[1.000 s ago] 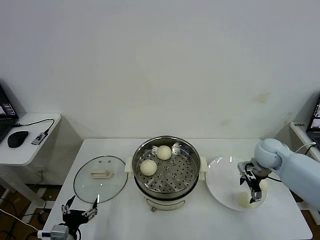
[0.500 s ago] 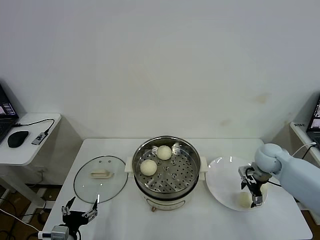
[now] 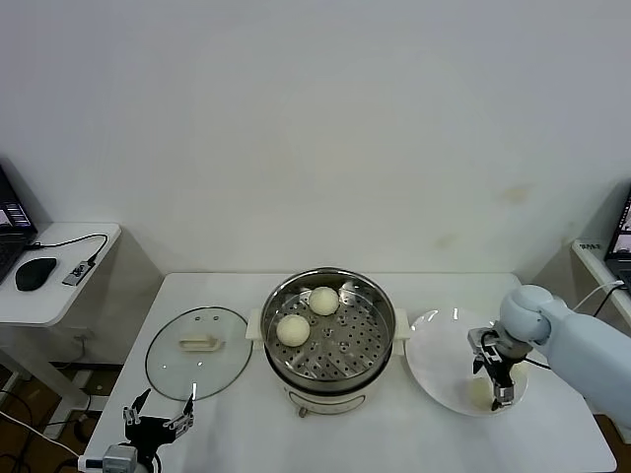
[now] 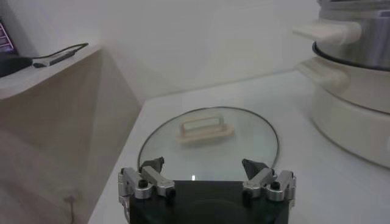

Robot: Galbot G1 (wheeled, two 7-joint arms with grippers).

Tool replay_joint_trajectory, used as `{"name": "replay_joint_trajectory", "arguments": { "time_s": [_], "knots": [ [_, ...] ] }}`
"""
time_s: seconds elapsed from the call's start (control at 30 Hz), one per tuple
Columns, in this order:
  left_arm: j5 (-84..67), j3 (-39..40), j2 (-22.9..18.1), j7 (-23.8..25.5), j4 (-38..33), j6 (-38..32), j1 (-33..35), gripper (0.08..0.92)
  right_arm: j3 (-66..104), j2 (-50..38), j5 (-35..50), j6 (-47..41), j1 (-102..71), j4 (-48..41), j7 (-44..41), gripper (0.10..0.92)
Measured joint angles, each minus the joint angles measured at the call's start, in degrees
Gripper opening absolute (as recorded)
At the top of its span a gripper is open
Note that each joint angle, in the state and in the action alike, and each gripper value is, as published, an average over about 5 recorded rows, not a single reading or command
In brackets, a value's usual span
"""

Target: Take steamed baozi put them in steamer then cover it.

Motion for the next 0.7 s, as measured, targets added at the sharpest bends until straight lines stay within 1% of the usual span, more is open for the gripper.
{"name": "replay_joint_trajectory", "arguments": {
  "time_s": [0.1,0.27,0.7],
  "knots": [
    [0.01,0.04,0.01,0.0,0.11,0.0,-0.05,0.823,0.13,-0.05,0.04,0.0,-0.18,-0.09,-0.01,0.67],
    [0.02,0.12,-0.01,-0.04,0.28,-0.01,-0.16,0.823,0.31,-0.08,0.31,-0.08,-0.25,-0.19,-0.04,0.613],
    [0.33,0.47,-0.1,-0.64,1.13,-0.38,-0.87,0.823,1.99,-0.74,3.5,-0.44,3.66,1.26,-1.21,0.602]
  ]
}}
